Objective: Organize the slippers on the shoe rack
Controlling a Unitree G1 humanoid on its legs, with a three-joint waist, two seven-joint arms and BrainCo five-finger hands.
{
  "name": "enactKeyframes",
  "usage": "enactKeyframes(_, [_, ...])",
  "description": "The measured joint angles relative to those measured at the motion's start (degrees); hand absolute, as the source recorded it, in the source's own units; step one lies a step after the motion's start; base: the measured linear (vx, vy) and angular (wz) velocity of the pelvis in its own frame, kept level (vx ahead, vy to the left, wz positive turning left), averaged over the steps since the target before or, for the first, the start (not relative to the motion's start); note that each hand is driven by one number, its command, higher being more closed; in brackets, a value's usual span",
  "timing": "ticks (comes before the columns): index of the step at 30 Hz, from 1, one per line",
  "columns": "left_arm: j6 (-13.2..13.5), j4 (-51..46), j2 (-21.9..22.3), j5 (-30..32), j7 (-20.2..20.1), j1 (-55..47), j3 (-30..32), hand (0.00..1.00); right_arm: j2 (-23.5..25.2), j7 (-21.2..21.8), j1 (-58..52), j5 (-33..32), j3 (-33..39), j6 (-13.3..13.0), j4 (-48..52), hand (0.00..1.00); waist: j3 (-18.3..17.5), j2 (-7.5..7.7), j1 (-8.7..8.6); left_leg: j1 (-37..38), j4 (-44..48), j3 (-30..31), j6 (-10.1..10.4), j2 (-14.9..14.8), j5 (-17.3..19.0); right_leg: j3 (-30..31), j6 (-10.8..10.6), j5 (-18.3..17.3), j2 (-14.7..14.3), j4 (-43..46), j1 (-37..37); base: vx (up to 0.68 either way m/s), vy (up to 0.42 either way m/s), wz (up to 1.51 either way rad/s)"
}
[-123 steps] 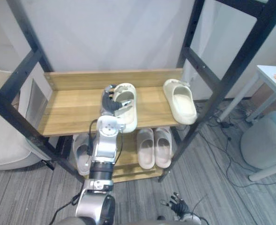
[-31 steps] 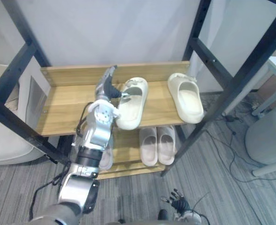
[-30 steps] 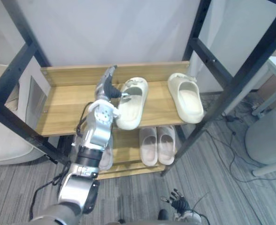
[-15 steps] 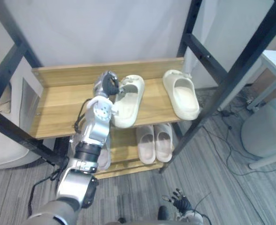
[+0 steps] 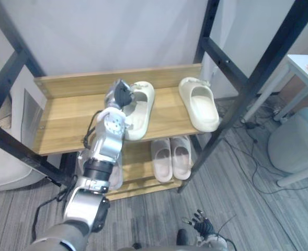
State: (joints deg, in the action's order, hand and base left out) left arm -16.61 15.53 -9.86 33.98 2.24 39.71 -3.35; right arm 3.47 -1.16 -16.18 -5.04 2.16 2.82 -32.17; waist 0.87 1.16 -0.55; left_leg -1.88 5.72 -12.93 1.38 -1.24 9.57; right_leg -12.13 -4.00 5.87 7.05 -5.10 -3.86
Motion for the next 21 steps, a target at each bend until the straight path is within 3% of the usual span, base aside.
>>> enactKeyframes(21, [0.61,9.83,5.16,-12.46,5.25,5.43,-4.62,1.00,-0.07,-1.23,2.39,-1.94,4.29,-0.02,-3.49,0.00,-0.27,-0.81,-1.52,0.16,-0.64,1.62,-1.48,2.15,-0.98,-1.40,-0.85,0.55,1.81,0.00,0.66,-0.03,0.003,0.05])
